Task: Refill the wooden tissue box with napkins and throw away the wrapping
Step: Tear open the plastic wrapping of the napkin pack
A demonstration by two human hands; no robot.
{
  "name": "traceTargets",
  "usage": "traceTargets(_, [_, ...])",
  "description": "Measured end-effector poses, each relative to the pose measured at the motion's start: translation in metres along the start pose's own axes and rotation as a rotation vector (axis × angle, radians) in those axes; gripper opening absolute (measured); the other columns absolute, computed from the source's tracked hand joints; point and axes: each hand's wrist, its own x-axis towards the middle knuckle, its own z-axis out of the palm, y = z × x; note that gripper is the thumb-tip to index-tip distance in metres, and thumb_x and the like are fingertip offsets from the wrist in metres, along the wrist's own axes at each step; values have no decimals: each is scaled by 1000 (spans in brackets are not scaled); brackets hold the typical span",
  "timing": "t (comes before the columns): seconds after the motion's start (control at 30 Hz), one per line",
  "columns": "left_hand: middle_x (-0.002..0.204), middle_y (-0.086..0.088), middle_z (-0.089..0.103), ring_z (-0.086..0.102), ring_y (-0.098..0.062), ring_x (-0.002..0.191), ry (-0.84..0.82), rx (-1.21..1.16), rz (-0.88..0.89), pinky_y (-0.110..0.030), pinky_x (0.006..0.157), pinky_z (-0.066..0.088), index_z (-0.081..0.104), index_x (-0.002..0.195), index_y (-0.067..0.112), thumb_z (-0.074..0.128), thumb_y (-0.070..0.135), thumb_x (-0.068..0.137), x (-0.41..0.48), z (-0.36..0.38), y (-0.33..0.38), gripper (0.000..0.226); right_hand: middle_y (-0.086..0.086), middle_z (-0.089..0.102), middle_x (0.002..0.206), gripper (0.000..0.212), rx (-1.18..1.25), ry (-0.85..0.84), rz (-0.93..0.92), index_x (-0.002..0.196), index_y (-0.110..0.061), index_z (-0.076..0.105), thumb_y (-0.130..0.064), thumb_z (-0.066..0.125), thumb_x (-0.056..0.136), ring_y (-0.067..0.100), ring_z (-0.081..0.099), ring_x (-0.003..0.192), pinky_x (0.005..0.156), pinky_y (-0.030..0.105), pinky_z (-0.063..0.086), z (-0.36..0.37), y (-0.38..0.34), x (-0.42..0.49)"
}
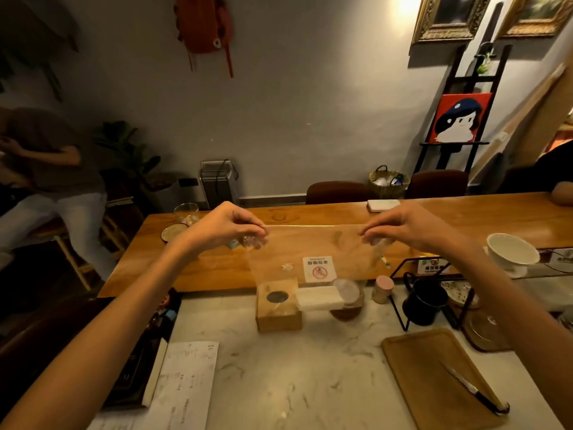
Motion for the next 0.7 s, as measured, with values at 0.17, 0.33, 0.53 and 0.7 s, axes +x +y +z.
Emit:
traceTargets(0.17, [95, 9, 76, 70, -9, 94, -81, -123, -32, -22, 79, 58, 74, 92, 27, 67, 11, 84, -32, 2, -22, 19, -11, 77, 92, 18, 135, -134, 24, 100, -25, 75, -18, 65, 87, 4, 71, 87, 72, 20, 57, 20, 5, -14])
traceTargets(0.33, [97, 3, 76, 71, -13, 91, -236, -191, -94, -25, 78, 59, 75, 99, 19, 63, 8, 87, -53, -1, -37, 20, -9, 77, 96, 25, 240, -304, 71, 106, -22, 73, -23, 63, 83, 5, 72, 89, 74, 18, 55, 38, 11, -26])
traceTargets(0.53, [98, -9, 75, 72, -25, 87, -317, -290, -185, -38, 80, 59, 70, 107, 4, 57, 10, 94, -51, 57, -102, 19, -12, 75, 104, 33, 85, -378, 212, 109, -38, 72, -53, 66, 81, 10, 69, 98, 92, 37, 55, 103, 58, -17])
traceTargets(0.7, [92, -5, 74, 70, -20, 83, -191, -345, -192, -44, 83, 56, 68, 105, 3, 57, 13, 95, -44, 91, -123, 18, -11, 62, 128, 52, 157, -187, 213, 122, -46, 59, -66, 62, 74, 13, 57, 123, 104, 35, 46, 132, 66, -8])
